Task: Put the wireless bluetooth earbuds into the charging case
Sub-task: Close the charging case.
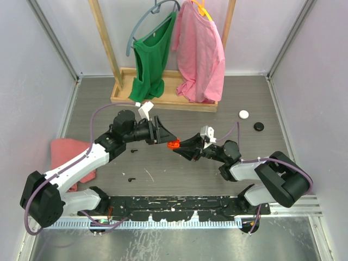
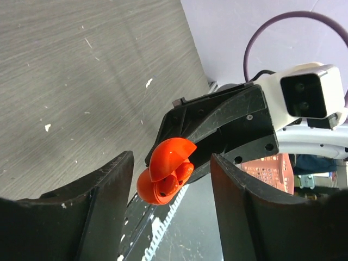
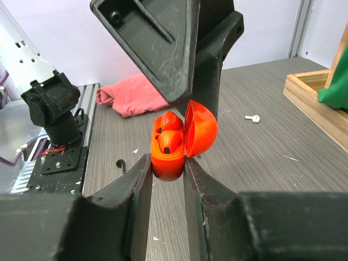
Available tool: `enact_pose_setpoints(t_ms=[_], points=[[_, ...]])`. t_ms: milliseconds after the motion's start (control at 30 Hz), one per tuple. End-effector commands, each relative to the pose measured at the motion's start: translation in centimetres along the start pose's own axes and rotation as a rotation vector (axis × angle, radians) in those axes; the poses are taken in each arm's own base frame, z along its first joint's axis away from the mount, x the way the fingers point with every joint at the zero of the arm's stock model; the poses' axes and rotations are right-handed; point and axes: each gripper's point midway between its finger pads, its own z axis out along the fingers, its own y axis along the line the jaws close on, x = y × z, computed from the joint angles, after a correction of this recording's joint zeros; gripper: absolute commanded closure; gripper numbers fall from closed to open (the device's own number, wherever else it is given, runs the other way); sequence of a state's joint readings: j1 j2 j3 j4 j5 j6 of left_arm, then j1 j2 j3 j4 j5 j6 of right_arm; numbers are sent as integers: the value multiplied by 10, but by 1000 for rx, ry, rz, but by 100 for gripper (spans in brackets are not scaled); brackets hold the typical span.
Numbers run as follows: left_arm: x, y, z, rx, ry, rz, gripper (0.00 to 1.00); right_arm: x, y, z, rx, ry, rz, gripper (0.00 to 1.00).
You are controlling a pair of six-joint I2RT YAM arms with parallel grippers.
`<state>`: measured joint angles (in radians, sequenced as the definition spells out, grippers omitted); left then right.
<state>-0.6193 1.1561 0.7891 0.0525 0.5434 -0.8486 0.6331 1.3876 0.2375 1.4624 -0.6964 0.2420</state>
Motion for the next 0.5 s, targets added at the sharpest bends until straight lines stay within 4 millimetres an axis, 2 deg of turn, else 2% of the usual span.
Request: enact_pose_setpoints(t_ms=[0,200,467], points=[[-9,-29,2,123,10,18,41,-21,1,5,-12,-65,-67,99],[-14,-50,0,244,-12,18,45,-20,0,5,-11,-63,-65,99],[-18,-68,-9,324,-37,68,48,-18,0,5,-9,-55,-55,99]])
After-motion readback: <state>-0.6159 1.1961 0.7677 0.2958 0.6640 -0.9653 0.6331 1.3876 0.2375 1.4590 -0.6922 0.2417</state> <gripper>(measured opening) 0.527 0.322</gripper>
